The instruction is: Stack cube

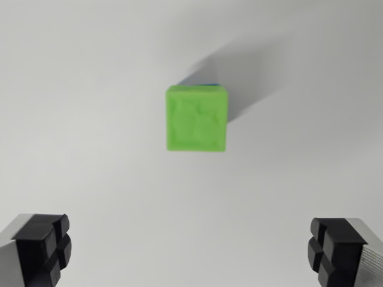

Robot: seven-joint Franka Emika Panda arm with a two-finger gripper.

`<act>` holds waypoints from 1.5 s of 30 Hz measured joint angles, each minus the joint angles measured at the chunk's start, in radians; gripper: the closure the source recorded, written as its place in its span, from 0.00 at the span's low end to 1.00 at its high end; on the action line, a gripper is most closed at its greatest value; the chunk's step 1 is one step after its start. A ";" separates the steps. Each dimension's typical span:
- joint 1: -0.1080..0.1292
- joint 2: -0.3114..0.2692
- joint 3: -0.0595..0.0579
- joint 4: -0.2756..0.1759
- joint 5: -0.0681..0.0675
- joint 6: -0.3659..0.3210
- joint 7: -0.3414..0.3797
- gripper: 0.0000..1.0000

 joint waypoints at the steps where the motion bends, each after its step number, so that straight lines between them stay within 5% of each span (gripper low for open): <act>1: 0.000 -0.005 0.000 0.005 -0.001 -0.011 0.001 0.00; 25: 0.000 -0.078 0.003 0.118 -0.018 -0.195 0.014 0.00; 45: 0.000 -0.087 0.004 0.141 -0.019 -0.227 0.016 0.00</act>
